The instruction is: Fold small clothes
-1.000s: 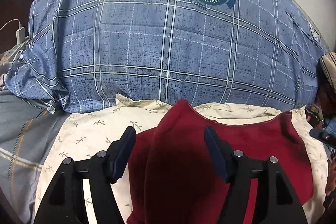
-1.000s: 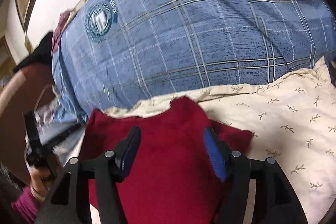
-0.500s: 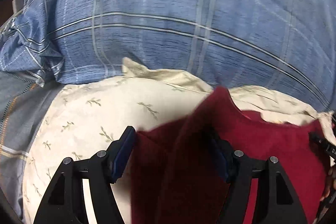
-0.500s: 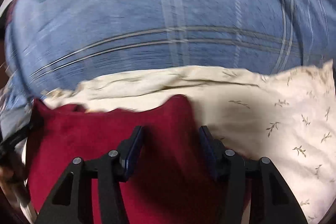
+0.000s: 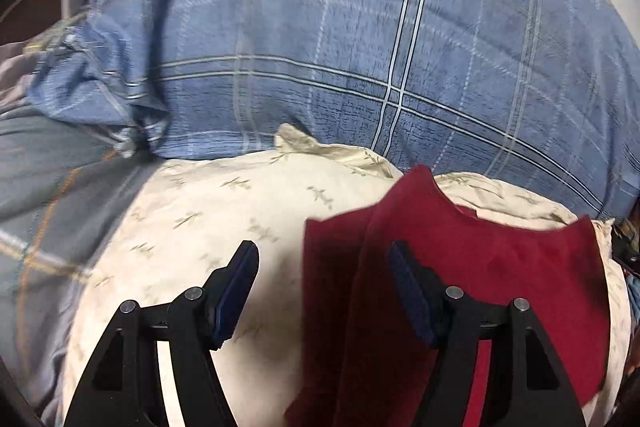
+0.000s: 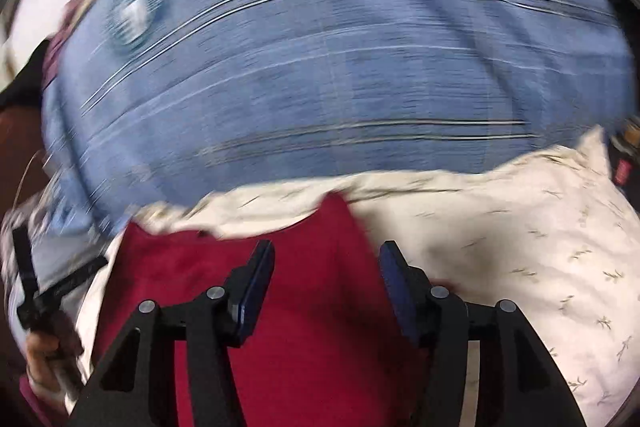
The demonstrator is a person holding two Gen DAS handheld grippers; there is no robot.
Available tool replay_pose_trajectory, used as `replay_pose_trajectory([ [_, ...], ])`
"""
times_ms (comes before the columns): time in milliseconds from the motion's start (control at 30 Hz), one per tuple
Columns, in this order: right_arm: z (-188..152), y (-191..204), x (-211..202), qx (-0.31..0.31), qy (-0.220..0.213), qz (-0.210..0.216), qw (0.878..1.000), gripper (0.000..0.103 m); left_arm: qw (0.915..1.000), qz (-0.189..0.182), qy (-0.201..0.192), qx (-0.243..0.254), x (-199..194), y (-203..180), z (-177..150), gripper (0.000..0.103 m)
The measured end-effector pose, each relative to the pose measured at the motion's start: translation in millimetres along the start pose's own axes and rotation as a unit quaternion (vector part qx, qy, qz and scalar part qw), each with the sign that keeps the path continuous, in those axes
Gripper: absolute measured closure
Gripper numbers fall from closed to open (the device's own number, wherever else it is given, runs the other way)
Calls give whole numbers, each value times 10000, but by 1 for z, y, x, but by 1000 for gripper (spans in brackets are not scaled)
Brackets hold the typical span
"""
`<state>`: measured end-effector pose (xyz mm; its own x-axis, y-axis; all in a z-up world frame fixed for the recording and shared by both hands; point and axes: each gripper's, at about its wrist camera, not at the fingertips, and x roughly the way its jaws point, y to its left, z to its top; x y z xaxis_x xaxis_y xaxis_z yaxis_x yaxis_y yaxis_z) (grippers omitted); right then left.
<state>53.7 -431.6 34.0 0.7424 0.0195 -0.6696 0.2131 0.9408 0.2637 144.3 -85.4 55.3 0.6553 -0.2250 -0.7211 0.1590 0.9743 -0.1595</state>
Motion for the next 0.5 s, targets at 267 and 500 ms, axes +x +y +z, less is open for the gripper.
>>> replay_pose_trajectory([
  [267,-17,-13,75,265,617,-792,9946,59,9997,164,-19,-189,-52,24,-45,36],
  [500,-8,63,56,-296,571,-319,9974,54,10000,20,-42,-83,-44,25,-55,36],
])
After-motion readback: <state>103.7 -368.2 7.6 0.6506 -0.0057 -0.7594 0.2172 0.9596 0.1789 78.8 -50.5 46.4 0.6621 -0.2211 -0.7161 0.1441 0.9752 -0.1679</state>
